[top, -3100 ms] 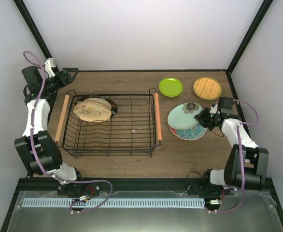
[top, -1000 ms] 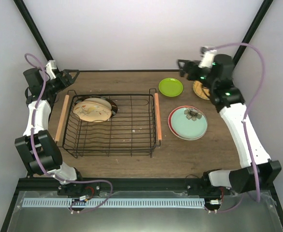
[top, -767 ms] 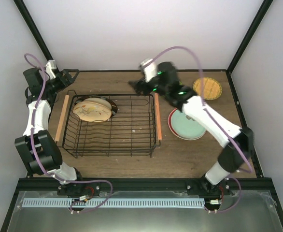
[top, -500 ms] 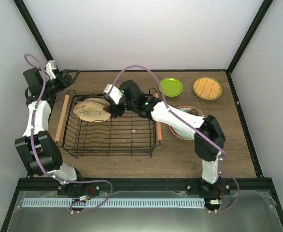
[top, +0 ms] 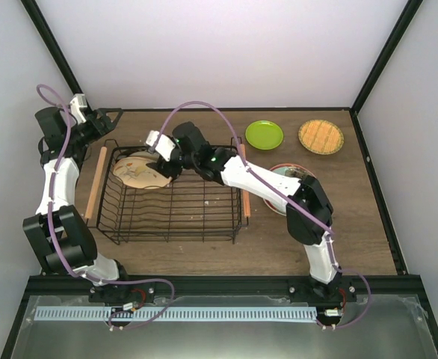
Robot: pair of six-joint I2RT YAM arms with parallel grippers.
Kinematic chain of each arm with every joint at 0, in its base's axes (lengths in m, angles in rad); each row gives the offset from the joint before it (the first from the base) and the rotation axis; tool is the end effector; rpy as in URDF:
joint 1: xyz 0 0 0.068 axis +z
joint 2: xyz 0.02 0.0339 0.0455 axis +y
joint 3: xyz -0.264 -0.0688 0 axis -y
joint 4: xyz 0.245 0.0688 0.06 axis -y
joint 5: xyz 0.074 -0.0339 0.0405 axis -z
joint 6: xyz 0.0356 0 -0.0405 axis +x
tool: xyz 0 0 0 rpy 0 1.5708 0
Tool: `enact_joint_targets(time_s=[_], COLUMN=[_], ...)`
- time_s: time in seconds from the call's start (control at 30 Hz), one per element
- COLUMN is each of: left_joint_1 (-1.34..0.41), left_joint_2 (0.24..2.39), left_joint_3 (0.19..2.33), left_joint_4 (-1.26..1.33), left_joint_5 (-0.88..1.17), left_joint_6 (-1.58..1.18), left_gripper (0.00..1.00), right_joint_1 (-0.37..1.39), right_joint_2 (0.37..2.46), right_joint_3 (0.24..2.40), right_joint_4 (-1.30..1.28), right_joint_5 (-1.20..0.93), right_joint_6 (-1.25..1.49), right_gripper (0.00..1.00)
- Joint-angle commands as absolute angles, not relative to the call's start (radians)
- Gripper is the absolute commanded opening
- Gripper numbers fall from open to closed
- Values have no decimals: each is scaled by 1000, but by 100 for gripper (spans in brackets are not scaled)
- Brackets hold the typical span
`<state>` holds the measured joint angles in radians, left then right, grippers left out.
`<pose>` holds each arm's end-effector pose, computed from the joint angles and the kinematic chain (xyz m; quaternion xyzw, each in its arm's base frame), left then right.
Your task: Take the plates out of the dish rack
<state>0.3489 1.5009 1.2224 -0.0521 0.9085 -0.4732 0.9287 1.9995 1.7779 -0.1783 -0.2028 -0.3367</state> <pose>0.3332 0.0913 0.3361 -0.0585 0.7723 -0.3888 0.4990 0.2830 0.3905 0.3159 -0.5354 0.6356 0.2411 0.5012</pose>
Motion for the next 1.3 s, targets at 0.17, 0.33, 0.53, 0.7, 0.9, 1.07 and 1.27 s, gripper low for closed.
enact_joint_targets(time_s=[0.17, 0.33, 0.53, 0.7, 0.9, 1.07, 1.27], left_joint_1=[348, 349, 350, 350, 350, 350, 350], left_joint_2=[1499, 1505, 1502, 1506, 1513, 1516, 1522], left_joint_3=[1207, 1207, 1212, 1212, 1210, 1211, 1209], left_joint_4=[-12, -4, 26, 35, 37, 39, 41], left_joint_5=[922, 923, 930, 931, 928, 927, 925], left_joint_6=[-482, -491, -521, -530, -530, -531, -532], left_gripper=[100, 100, 100, 100, 100, 100, 100], right_joint_1=[958, 961, 960, 960, 960, 963, 973], right_joint_2=[2041, 2080, 2149, 2185, 2210, 2220, 2225], right_joint_3=[1827, 1864, 1930, 1950, 1950, 1945, 1933], right_joint_4=[-179, -189, -209, -213, -207, -207, -191], right_joint_5=[-227, -216, -199, -185, -150, -112, -63], right_joint_6=[-360, -364, -370, -374, -380, -404, -439], right_gripper=[60, 59, 59, 59, 50, 37, 23])
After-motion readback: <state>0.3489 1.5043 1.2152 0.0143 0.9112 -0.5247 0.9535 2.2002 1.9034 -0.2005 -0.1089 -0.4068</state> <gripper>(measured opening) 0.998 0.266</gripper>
